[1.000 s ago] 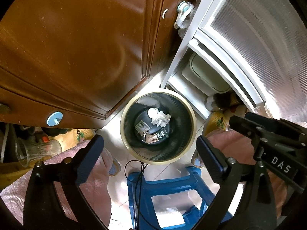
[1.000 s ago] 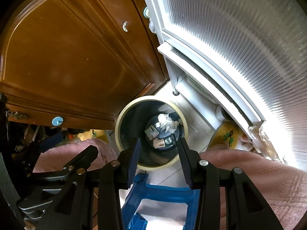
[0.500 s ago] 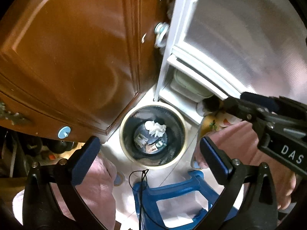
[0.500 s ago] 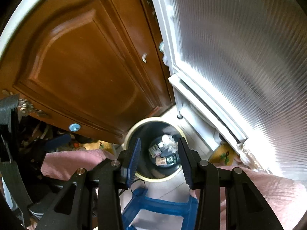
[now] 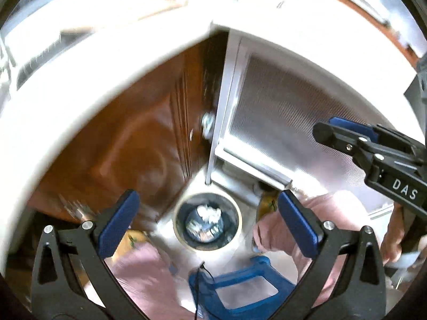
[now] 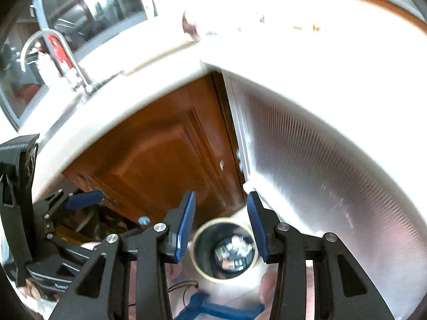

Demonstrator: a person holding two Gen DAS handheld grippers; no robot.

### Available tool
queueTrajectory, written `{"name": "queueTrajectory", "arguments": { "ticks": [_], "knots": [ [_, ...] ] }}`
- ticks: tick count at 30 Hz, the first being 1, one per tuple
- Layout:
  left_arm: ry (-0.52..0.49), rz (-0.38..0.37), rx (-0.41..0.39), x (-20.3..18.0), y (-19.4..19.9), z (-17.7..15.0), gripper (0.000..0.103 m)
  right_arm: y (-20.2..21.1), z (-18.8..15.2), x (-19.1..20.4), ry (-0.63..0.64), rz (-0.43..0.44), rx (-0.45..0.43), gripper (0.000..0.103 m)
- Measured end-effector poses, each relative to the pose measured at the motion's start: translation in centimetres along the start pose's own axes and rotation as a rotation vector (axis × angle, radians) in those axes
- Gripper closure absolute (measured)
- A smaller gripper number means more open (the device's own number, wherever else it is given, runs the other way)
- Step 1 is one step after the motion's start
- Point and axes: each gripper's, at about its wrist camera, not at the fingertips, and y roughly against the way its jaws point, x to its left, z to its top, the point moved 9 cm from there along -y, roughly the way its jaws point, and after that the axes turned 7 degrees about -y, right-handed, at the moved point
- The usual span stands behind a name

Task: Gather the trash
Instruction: 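Raise both tools back up to the counter, then grasp the white-and-blue box with the right gripper while the left grasps the grey snack wrapper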

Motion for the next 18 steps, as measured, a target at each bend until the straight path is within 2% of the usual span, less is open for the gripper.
{"name": "queueTrajectory", "arguments": {
  "ticks": [5,10,15,18],
  "knots": [
    [-0.075,0.025,-0.072,0.4,4.7,5.7,0.000,4.5,5.6,0.9,0.020,0.034,-0.061,0.046],
    [-0.078,0.022,-0.115,1.9,7.9,12.7,0.000,6.6,11.2,1.0,0.007,0.054,-0.082,0.046],
    [-0.084,0.001,-0.112,3.5,8.0,19.4,0.000,6.3,17.8,-0.2,-0.001,0.036,-0.098,0.046],
    [-0.075,-0.004,-0.090,4.5,6.7,23.1,0.000,4.8,21.4,-1.3,-0.009,0.008,-0.071,0.046]
  ]
}}
